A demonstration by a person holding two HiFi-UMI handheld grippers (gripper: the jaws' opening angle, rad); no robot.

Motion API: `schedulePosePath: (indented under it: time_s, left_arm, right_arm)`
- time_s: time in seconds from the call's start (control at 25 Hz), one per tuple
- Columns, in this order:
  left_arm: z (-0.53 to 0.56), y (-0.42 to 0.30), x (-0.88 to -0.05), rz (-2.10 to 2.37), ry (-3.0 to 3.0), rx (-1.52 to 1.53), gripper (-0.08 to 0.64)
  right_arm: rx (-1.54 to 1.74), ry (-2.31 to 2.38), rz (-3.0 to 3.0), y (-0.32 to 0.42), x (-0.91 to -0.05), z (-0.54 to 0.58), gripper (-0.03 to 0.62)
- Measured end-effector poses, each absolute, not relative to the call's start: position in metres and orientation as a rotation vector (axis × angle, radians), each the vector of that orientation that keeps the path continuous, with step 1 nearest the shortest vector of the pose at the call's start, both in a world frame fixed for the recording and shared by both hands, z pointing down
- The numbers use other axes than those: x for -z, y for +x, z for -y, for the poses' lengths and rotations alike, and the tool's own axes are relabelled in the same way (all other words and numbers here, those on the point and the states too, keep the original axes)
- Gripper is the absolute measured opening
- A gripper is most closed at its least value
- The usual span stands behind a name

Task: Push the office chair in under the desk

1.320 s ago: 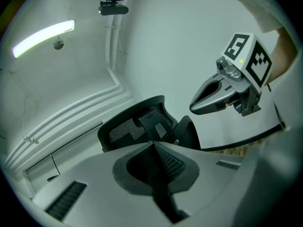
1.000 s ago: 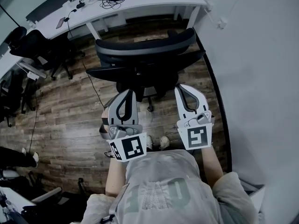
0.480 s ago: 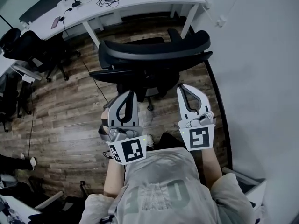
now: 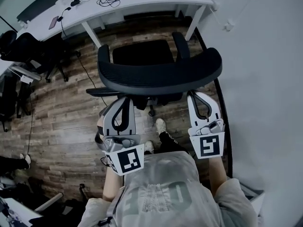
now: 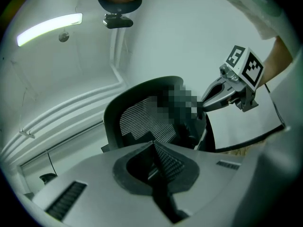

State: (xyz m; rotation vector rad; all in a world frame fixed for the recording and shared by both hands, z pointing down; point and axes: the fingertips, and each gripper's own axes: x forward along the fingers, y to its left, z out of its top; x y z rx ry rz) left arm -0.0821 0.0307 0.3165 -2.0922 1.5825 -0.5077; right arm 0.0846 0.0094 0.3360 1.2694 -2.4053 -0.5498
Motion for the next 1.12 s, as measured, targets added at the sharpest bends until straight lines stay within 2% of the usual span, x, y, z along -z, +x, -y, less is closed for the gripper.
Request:
schedulePosePath:
  time_s: [0.16, 0.48, 1.12]
  left_arm:
    - [-0.010, -0.079, -0.310, -1.629, -2.066, 0.564, 0.014]
    - [0.014, -0.089, -0.324, -1.774, -1.986, 0.683, 0.014]
    - [0.024, -0.108, -0.327, -1.783, -2.070, 0.637, 0.014]
  right_arm:
    - [0.370, 1.347, 2.593, 0.094, -0.319, 0.013, 0.021]
    - [0.280, 1.202, 2.618, 0.107, -0.334, 0.043, 0.021]
    - [0.247, 1.258, 2.607, 0.103, -0.330, 0.064, 0.021]
